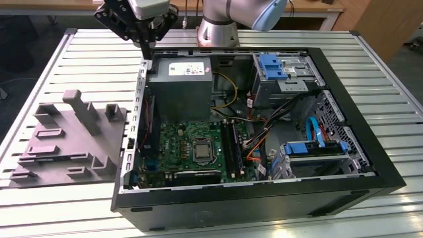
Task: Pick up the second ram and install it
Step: 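Reach for the second ram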
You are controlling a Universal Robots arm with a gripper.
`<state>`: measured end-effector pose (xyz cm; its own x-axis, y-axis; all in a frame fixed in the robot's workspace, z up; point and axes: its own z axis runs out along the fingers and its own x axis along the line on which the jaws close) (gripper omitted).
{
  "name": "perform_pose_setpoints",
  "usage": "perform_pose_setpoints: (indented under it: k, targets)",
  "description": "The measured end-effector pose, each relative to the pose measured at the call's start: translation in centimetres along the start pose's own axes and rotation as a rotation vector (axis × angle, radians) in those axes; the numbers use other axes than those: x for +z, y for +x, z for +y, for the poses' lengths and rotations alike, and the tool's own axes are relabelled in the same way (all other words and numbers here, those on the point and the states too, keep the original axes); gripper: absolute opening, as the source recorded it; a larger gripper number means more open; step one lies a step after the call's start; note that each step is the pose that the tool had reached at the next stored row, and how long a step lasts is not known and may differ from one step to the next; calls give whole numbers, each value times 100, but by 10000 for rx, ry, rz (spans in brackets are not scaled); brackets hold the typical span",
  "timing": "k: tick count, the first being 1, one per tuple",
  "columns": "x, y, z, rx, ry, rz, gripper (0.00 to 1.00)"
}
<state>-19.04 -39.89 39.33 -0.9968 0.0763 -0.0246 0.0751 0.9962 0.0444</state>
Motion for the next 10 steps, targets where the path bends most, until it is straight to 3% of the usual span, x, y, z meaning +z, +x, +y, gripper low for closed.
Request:
perform_pose_setpoints:
  k: [10]
  targets:
    - [-7, 254, -19, -1, 0, 0, 10]
